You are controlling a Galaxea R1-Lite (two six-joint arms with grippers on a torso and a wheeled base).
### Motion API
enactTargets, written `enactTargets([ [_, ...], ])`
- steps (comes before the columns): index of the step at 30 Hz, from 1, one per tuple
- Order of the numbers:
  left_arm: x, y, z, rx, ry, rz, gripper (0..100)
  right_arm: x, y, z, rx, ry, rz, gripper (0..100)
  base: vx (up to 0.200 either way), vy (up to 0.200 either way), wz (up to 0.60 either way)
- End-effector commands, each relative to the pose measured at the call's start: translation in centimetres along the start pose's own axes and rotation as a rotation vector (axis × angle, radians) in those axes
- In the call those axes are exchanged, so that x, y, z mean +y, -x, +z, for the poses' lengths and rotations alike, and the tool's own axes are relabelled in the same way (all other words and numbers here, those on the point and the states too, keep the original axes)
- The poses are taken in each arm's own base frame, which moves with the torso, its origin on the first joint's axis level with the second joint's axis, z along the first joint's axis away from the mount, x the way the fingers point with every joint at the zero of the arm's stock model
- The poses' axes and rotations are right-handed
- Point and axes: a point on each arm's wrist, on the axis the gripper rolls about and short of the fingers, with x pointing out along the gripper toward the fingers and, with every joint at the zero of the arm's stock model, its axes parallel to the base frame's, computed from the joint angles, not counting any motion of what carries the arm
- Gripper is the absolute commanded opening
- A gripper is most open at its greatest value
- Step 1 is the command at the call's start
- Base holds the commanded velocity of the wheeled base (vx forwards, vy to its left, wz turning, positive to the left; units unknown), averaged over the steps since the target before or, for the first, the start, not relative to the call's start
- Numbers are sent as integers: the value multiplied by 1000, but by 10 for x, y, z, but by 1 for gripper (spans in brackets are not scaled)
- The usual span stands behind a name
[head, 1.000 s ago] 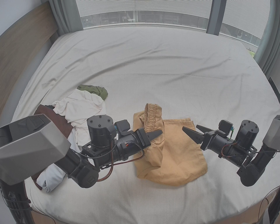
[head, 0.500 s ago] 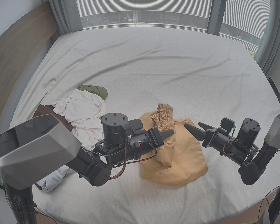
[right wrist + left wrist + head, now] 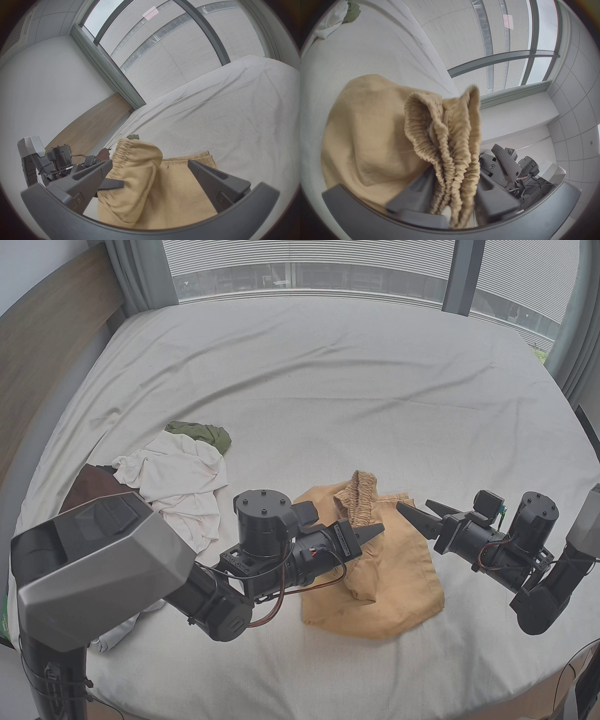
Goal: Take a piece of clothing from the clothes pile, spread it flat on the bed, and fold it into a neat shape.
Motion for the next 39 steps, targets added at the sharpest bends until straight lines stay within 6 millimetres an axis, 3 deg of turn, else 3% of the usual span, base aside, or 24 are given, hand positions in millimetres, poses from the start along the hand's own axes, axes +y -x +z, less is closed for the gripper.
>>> enactTargets([
  [1, -3, -3, -5, 12, 0, -9, 100, 0, 0, 0, 0, 0, 1, 100, 0, 0, 0],
  [8, -10, -2, -6, 7, -5, -14, 100, -4, 1, 1, -2, 0, -12, 100, 0, 0, 0],
  [14, -13, 11, 3, -34, -4, 17, 100, -5, 1, -1, 3, -1, -15, 100, 0, 0, 0],
  [26, -16, 71, 26, -88, -27, 84, 100, -3, 3, -6, 27, -7, -8, 100, 0, 0, 0],
  [29, -17, 92, 33, -110, -62, 104, 100, -2, 5, -10, 45, -12, -9, 100, 0, 0, 0],
  [34, -16, 138, 61, -169, -76, 108, 100, -6, 12, -22, 98, -27, -38, 100, 0, 0, 0],
  [39, -8, 174, 68, -159, -65, 108, 100, -15, 17, -44, 187, -54, -81, 100, 0, 0, 0],
])
